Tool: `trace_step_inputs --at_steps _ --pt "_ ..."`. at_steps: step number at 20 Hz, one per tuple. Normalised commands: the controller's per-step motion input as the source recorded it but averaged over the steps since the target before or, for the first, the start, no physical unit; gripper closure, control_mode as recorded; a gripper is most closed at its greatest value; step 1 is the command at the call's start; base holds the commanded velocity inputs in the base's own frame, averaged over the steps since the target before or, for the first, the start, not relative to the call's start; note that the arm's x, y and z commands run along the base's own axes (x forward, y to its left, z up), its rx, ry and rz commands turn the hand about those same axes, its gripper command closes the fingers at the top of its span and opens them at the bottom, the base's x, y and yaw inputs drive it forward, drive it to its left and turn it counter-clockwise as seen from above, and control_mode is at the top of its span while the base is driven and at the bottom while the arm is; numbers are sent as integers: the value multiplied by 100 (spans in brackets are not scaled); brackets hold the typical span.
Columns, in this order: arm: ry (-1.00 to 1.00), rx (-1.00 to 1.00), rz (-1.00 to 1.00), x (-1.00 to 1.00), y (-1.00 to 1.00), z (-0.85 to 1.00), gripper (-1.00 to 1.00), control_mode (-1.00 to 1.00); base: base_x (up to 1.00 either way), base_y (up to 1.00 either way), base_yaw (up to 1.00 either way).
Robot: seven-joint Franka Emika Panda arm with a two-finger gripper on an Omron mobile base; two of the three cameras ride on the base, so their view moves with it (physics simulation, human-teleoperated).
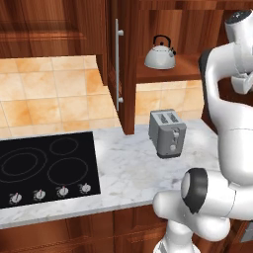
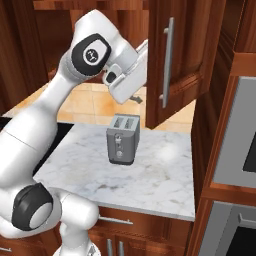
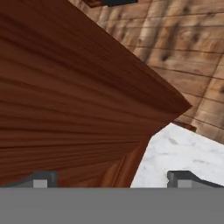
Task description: Open the cabinet, pick the kettle from the cabinet, and place it in the sink.
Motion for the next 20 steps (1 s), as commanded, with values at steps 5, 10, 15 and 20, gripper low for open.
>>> trace_step_inputs --at_steps 5,10,15,20 --pt "0 0 -11 -28 -48 0 -100 -100 0 0 0" --pt "0 0 -12 -25 -42 0 -100 -100 0 0 0" --pt "0 -2 -8 -25 -40 0 -100 -100 0 0 0" --pt "0 -5 -7 -20 -32 0 -100 -100 0 0 0"
